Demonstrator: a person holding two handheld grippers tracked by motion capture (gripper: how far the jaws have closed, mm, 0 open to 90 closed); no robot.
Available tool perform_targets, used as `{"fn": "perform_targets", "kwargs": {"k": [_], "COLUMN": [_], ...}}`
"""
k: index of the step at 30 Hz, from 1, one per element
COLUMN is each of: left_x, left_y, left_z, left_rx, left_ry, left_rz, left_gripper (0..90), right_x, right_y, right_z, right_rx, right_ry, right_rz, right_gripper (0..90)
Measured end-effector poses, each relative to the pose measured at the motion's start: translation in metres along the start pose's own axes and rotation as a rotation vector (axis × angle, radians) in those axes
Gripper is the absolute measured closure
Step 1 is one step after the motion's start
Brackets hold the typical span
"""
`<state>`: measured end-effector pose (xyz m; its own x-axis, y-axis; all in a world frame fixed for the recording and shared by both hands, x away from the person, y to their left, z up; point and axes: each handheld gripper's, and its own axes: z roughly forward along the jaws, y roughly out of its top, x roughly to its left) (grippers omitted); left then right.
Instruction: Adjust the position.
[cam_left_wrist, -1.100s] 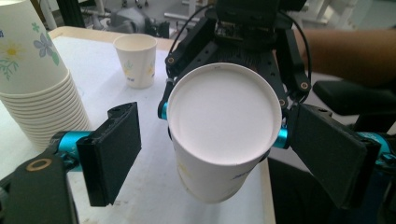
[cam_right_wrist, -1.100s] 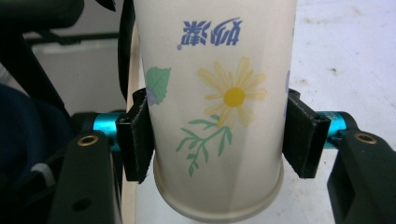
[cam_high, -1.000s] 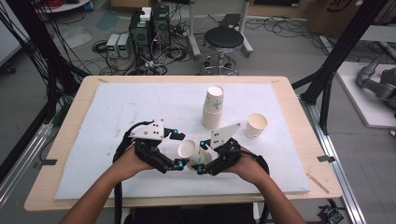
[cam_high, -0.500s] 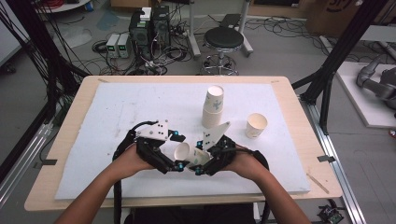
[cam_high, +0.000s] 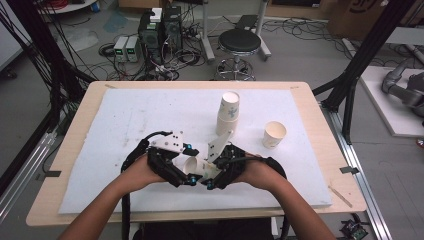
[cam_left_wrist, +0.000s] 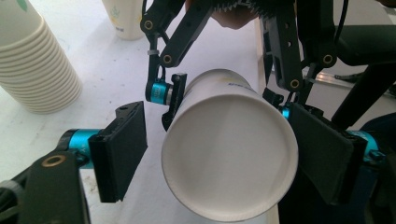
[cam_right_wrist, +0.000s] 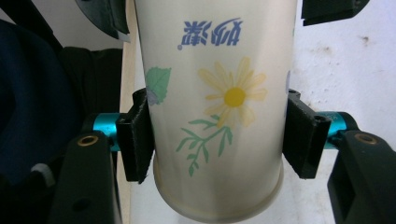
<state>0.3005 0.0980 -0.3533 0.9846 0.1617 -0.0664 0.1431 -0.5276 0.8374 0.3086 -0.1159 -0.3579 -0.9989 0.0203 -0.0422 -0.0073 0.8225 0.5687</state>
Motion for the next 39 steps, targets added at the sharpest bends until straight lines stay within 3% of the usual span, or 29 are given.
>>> {"fn": "perform_targets", "kwargs": {"k": [12,16,19,22,26,29,39], "left_x": [0.001,0.001,0.002,0.003,0.004,0.004,0.005], "left_y": [-0.004,-0.005,-0.008,-0.012,-0.019,-0.023,-0.03], "left_z": [0.006,0.006,0.003,-0.001,-0.005,-0.007,-0.01], "left_rx": [0.029,0.017,-0.023,-0.068,-0.138,-0.18,-0.236], "left_ry": [-0.058,-0.059,-0.047,-0.028,-0.034,-0.035,-0.01], "left_rz": [0.007,0.02,0.019,0.001,-0.024,-0.027,-0.03], "left_gripper": [35.7,37.0,37.3,37.4,37.3,37.3,37.2], "right_x": [0.001,0.001,0.001,0.0,-0.001,0.0,0.003], "right_y": [0.0,0.0,-0.001,-0.004,-0.012,-0.018,-0.039], "right_z": [0.005,0.005,0.002,-0.005,-0.017,-0.024,-0.029], "right_rx": [0.045,0.052,0.039,-0.047,-0.17,-0.269,-0.42], "right_ry": [0.033,0.031,0.01,-0.024,-0.04,-0.041,-0.097], "right_rz": [0.013,0.013,0.003,0.023,0.065,0.06,0.121], "right_gripper": [36.0,36.1,31.4,20.5,20.4,20.4,20.4]}}
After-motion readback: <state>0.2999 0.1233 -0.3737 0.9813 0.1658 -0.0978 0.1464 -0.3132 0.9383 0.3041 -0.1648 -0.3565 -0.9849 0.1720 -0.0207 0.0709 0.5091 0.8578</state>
